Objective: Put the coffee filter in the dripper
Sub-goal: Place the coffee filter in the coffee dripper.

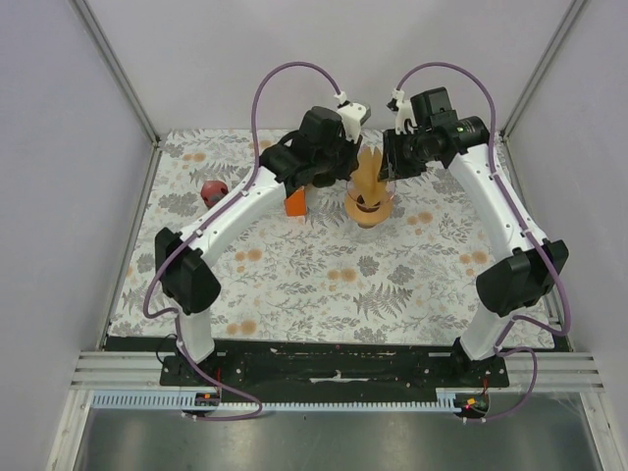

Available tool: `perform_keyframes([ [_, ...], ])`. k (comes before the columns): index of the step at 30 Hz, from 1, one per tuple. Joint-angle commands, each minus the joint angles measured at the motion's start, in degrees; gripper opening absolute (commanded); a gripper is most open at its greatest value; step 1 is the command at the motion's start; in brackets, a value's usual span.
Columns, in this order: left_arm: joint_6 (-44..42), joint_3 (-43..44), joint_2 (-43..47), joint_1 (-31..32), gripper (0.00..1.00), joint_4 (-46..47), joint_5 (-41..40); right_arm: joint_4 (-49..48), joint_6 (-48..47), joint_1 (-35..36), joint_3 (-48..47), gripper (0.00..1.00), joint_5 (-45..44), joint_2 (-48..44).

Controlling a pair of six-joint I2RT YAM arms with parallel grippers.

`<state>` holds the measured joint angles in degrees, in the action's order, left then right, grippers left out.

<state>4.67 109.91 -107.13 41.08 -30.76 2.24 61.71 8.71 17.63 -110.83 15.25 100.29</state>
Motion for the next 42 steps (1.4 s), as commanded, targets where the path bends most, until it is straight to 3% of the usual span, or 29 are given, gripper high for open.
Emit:
perform_keyframes([
  [1,3.3,2.2,-1.3,0.3,0.02,-1.2,5.2,-0.8,-2.9,0.1,-2.9,0.40,0.1,-1.4],
  [5,4.7,4.2,-2.4,0.2,0.02,-2.7,4.7,-1.2,-5.3,0.0,-5.2,0.48,-0.4,-3.9],
  [10,6.3,7.2,-4.1,0.2,0.02,-5.8,2.2,-7.6,-4.6,1.0,-2.2,0.43,2.2,-8.4],
  [15,7.0,7.1,-4.2,0.2,0.02,-5.8,2.1,-14.8,-1.1,3.6,5.5,0.19,6.9,-12.2],
  [19,6.9,7.0,-4.2,0.2,0.02,-5.8,1.7,-14.8,1.7,4.1,8.7,0.01,7.7,-9.9],
  [26,7.6,6.8,-4.3,0.1,0.02,-6.0,1.7,-10.9,2.7,4.7,8.5,0.00,-2.3,-4.3],
  [39,9.0,7.8,-4.8,-1.5,0.02,-6.0,3.7,-8.7,-1.2,7.2,9.5,0.00,-10.6,0.5],
  [42,9.9,9.2,-4.9,-2.4,0.09,-6.1,5.8,-8.5,-0.9,7.3,10.6,0.00,-11.0,1.4],
])
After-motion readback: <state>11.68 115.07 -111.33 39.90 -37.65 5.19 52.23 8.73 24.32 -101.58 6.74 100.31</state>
